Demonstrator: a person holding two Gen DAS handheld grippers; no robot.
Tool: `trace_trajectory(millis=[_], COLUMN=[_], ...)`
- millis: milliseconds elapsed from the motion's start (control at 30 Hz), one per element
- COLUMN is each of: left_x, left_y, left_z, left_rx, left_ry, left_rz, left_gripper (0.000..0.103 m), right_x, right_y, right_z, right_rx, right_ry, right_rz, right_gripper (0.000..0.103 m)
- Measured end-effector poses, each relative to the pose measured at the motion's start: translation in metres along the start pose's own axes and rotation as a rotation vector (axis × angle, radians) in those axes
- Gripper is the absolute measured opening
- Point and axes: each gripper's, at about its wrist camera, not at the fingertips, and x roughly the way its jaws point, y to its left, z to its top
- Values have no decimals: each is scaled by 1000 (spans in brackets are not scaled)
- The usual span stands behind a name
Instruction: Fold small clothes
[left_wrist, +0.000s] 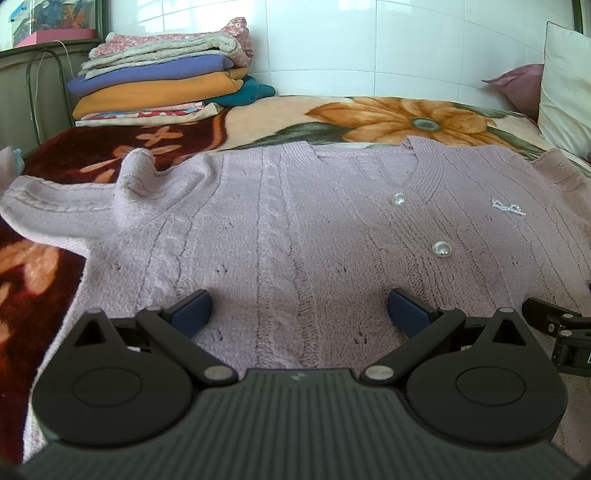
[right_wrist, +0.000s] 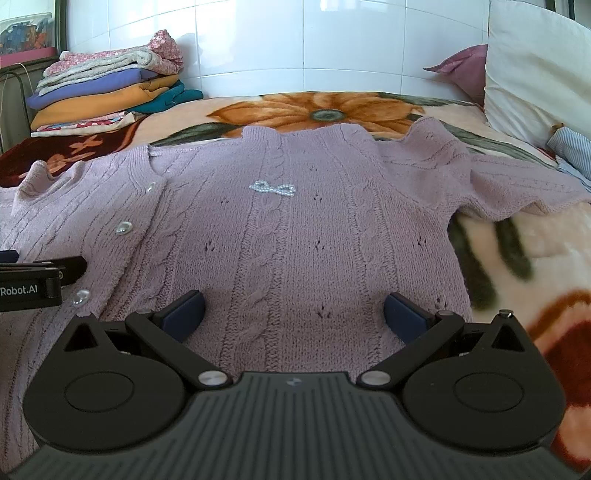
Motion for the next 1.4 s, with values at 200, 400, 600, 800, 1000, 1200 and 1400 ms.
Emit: trace_trajectory(millis=[200,400,600,800,1000,1200,1400], left_x=[0,0,0,0,0,0,0], left_y=[0,0,0,0,0,0,1], left_z=[0,0,0,-1,-1,-1,1], left_rx=[0,0,0,0,1,2,8], left_ry=[0,-1,-1,-2,-2,0,10], left_rz=[0,0,0,-1,0,1,8], left_gripper=[103,103,103,103,103,103,103], right_x=[0,-1,0,-1,-1,1,2], right_y=[0,0,0,0,0,1,3], right_z=[0,0,0,0,1,1,2], right_rx=[0,1,1,1,1,-5,-10], right_ry=[0,1,0,0,1,8,12], right_rz=[1,2,2,2,2,-4,-9], right_gripper=[103,103,103,103,103,103,103])
